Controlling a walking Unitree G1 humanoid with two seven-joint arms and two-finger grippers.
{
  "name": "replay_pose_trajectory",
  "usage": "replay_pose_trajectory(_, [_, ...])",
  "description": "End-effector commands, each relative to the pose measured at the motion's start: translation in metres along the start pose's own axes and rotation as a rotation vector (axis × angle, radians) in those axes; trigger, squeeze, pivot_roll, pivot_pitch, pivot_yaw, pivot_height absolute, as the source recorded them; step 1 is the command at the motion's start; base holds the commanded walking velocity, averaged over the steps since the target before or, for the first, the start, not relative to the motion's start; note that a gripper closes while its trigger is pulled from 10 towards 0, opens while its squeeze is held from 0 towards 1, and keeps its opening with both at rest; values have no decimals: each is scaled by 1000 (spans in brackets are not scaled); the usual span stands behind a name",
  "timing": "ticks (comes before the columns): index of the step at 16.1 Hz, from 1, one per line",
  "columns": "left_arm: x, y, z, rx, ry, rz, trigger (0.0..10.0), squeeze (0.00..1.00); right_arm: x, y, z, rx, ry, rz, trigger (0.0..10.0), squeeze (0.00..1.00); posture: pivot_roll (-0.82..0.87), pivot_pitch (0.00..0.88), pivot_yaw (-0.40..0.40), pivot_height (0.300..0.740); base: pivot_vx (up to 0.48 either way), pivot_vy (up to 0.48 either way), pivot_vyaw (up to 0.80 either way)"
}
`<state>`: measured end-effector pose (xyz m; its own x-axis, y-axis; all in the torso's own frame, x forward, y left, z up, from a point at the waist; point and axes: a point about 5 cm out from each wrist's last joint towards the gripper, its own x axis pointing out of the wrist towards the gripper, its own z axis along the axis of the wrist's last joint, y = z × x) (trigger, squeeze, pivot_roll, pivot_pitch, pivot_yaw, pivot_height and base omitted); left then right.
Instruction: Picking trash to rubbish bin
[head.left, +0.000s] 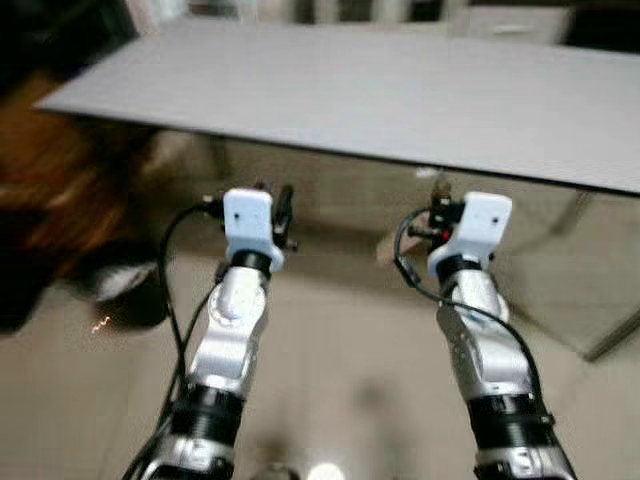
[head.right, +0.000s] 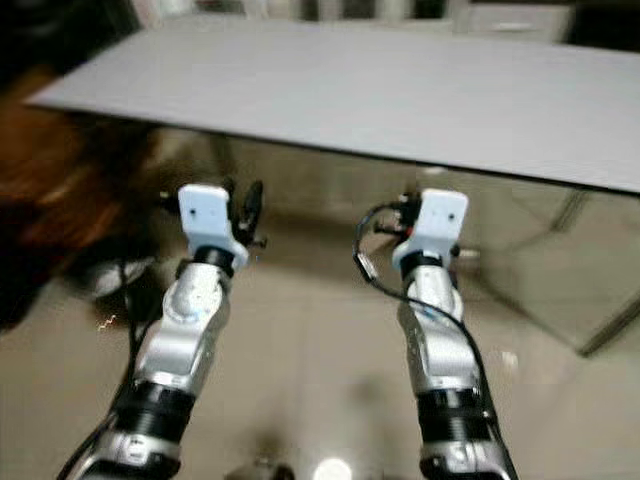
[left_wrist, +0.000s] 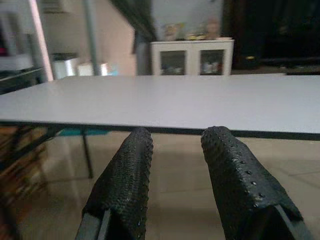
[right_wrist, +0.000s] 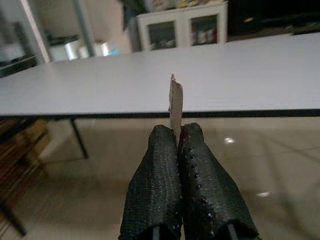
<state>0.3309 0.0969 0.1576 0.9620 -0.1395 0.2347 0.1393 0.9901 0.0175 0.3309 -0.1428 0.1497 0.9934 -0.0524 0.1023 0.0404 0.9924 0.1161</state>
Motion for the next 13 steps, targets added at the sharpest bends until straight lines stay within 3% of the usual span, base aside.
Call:
replay_pose_trajectory(1, [0, 2, 0, 11, 6, 12, 10000, 0, 0, 4, 1, 3, 0, 10, 10000, 0, -56, 98, 33, 740, 0, 0, 800])
replay_pose_trajectory(13, [0, 4, -2, 1, 24, 11, 10000, 0, 0, 7, 1, 15, 5, 28, 10000, 0, -50, 107, 36, 740, 0, 0, 800])
